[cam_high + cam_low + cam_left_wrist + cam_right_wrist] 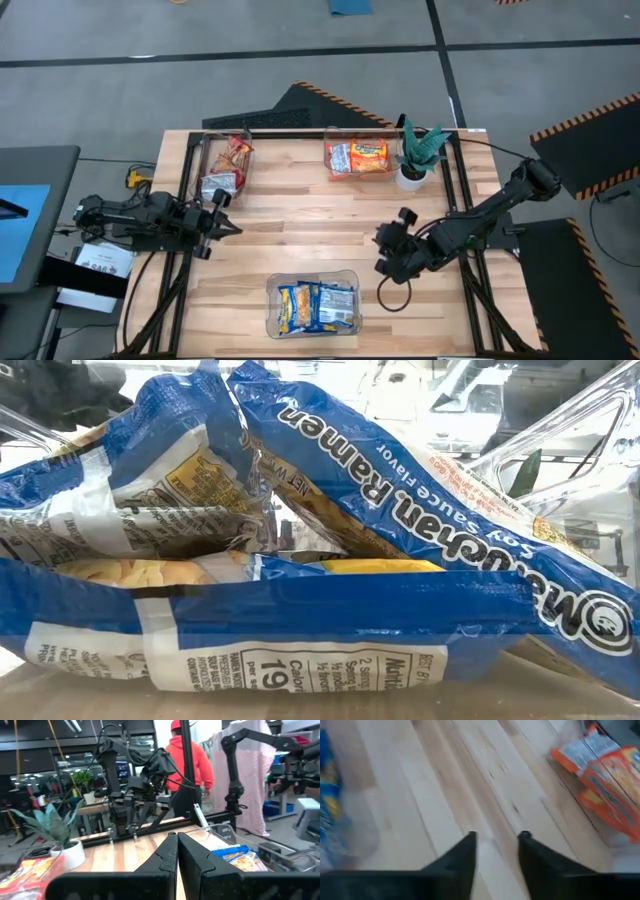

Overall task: Sort Maruchan noodles
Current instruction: Return to Home Position

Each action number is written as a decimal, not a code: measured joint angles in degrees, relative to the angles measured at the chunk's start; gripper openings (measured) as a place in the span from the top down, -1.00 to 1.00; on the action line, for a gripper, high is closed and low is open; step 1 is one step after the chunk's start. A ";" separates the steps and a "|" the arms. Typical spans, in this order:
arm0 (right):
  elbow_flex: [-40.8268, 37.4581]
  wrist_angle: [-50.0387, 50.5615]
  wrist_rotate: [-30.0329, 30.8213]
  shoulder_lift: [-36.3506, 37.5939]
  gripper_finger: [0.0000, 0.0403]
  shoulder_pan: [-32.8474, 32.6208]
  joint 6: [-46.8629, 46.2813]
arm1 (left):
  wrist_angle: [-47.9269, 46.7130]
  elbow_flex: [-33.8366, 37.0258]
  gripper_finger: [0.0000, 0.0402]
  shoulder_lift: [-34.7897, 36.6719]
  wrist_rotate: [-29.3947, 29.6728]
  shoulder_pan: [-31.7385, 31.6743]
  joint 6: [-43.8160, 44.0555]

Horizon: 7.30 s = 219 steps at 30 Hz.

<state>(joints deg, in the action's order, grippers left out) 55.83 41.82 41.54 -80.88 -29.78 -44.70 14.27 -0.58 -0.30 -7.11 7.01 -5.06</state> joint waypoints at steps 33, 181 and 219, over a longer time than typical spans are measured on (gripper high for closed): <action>-47.92 -62.11 -19.34 38.68 0.90 20.48 28.79 | -12.91 -0.35 1.00 -0.46 0.87 0.00 0.18; -55.52 -45.48 -21.99 79.67 0.75 23.26 34.61 | -12.55 0.22 1.00 -0.07 7.80 4.74 0.16; -55.52 -45.53 -21.99 79.67 0.75 23.27 34.61 | -12.54 0.22 1.00 -0.07 7.80 4.76 0.16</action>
<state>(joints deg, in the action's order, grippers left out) 0.32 -3.70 19.55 -1.21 -6.51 -10.09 1.73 -0.36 -0.36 0.69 11.77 -4.91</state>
